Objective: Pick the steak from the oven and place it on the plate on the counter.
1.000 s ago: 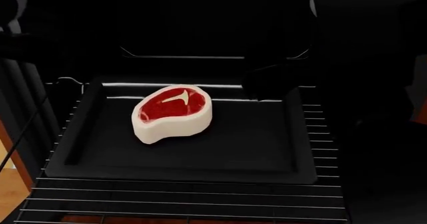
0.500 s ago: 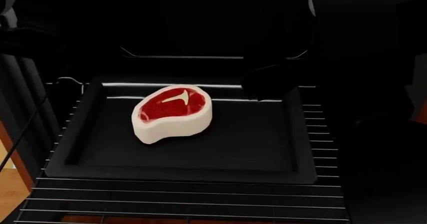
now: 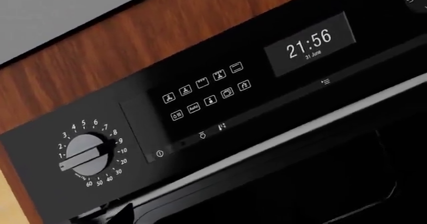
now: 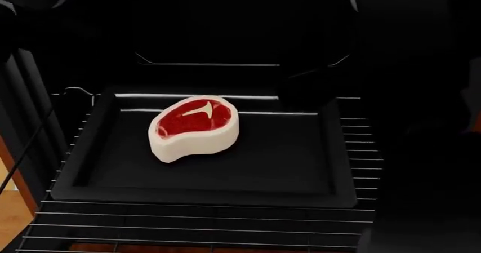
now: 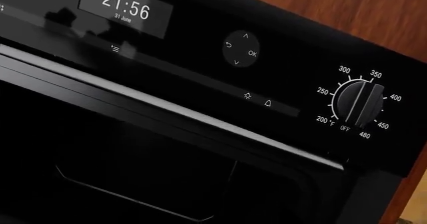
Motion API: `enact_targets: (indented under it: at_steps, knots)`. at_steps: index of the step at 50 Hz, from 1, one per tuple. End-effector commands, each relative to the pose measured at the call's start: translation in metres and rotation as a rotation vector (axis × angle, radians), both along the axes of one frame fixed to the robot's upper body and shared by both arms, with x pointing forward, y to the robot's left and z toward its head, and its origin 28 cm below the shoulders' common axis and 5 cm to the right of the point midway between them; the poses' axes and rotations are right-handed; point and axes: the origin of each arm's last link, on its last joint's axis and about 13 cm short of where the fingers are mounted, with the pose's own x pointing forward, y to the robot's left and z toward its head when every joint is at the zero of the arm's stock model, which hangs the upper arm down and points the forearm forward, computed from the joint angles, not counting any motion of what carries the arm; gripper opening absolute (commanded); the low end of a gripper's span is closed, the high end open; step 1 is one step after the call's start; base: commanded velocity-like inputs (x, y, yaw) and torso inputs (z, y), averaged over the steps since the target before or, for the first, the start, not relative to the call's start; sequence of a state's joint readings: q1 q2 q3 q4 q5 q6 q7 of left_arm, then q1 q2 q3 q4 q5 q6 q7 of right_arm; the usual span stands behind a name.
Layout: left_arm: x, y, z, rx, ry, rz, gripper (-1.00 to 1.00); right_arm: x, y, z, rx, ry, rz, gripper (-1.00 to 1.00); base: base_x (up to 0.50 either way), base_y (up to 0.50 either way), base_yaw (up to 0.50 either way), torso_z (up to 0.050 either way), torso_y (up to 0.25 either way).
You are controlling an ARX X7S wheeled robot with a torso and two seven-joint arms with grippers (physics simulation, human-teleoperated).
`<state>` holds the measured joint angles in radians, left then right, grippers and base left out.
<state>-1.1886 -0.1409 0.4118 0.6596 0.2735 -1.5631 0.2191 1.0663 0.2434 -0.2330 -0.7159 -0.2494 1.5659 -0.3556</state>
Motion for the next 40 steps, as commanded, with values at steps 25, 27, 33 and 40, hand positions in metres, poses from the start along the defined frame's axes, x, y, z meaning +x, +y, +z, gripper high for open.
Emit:
enact_targets:
  at_steps: [25,27,33,40]
  knots:
    - [0.032,-0.008,0.011,0.237,0.312,-0.125,1.0,-0.009,-0.009,0.007,0.017,0.008,-0.039,1.0,0.0,0.0,0.0,0.0,0.0]
    - [0.03,-0.009,0.01,0.247,0.322,-0.14,1.0,-0.009,-0.009,0.007,0.017,0.009,-0.039,1.0,0.0,0.0,0.0,0.0,0.0]
    - [0.02,-0.01,0.017,0.257,0.356,-0.192,1.0,-0.008,-0.008,0.009,0.015,0.006,-0.034,1.0,0.0,0.0,0.0,0.0,0.0]
    - [0.017,-0.011,0.02,0.292,0.45,-0.256,1.0,-0.009,-0.009,0.01,0.017,0.005,-0.03,1.0,0.0,0.0,0.0,0.0,0.0]
